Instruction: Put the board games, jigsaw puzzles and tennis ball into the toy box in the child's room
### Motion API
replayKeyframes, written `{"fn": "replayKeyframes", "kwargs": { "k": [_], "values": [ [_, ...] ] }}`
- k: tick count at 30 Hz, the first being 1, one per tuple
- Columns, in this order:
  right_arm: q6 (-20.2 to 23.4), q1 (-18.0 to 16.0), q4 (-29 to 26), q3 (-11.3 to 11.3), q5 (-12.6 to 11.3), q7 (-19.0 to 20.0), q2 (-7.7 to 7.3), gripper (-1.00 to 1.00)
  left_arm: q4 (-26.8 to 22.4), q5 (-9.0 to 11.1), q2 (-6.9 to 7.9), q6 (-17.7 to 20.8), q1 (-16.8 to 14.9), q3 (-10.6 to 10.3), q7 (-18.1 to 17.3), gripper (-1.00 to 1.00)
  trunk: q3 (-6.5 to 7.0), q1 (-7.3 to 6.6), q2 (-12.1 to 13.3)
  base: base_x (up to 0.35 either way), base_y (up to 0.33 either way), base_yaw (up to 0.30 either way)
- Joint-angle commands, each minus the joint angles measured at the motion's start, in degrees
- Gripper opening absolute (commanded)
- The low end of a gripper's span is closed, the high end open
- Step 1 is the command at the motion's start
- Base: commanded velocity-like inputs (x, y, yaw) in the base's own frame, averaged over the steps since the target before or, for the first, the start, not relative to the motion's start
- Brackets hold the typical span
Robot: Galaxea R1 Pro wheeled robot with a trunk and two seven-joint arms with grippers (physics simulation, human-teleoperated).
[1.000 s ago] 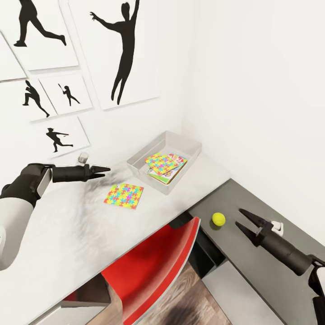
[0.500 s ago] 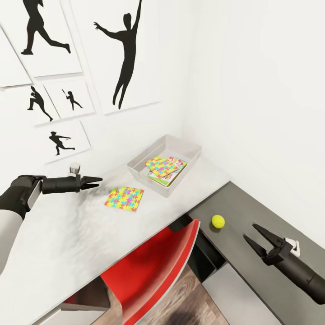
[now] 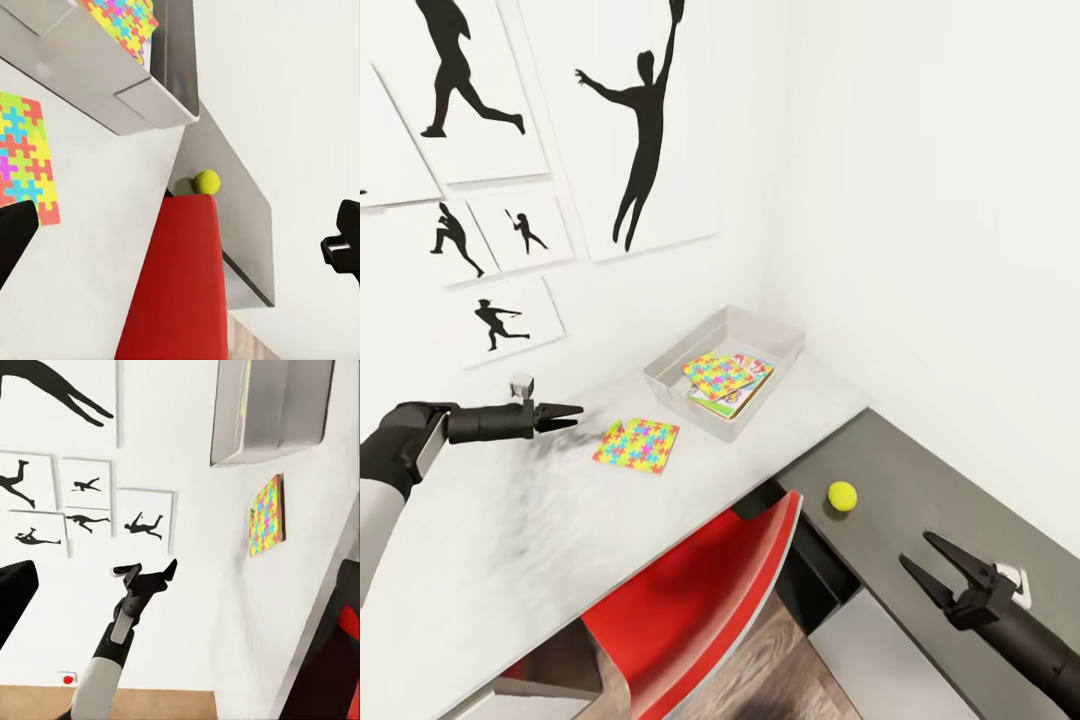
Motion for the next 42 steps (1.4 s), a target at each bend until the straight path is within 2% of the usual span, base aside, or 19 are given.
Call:
{"fn": "replayKeyframes", "kwargs": {
  "k": [1, 17, 20, 25, 29, 33, 42],
  "values": [
    [0.19, 0.20, -0.02, 0.01, 0.21, 0.32, -0.05, 1.00, -0.02, 0.14, 0.00, 0.54, 0.02, 0.01, -0.18, 1.00, 0.01, 0.04, -0.09, 0.000, 0.000, 0.000],
    [0.19, 0.57, -0.02, 0.13, 0.22, 0.81, -0.16, 1.00, -0.91, 0.19, 0.09, 0.57, 1.31, 0.12, -0.27, 1.00, 1.54, 0.04, -0.09, 0.000, 0.000, 0.000],
    [0.19, 0.57, -0.02, 0.11, 0.22, 0.94, -0.12, 1.00, -0.87, 0.31, 0.78, 0.52, 3.19, 0.29, -0.28, 1.00, 1.83, 0.04, -0.09, 0.000, 0.000, 0.000],
    [0.19, 0.58, -0.02, 0.00, 0.22, 1.04, -0.11, 1.00, -0.80, 0.53, 2.85, 0.41, 6.71, 0.87, -0.44, 1.00, 2.30, 0.04, -0.09, 0.000, 0.000, 0.000],
    [0.19, 0.58, -0.02, -0.19, 0.22, 1.08, -0.11, 1.00, -1.30, 0.55, 3.78, 0.49, 7.75, 1.77, -4.49, 1.00, 2.68, 0.04, -0.09, 0.000, 0.000, 0.000],
    [0.16, 0.58, -0.02, -0.04, 0.22, 1.09, -0.11, 1.00, -1.50, 0.35, 3.91, 0.50, 7.96, 1.66, -7.85, 1.00, 3.07, 0.04, -0.09, 0.000, 0.000, 0.000],
    [0.08, 0.58, -0.02, 0.09, 0.22, 1.09, -0.09, 1.00, -1.56, 0.23, 3.77, 0.57, 8.06, 1.42, -8.86, 1.00, 3.93, 0.04, -0.09, 0.000, 0.000, 0.000]
  ]
}}
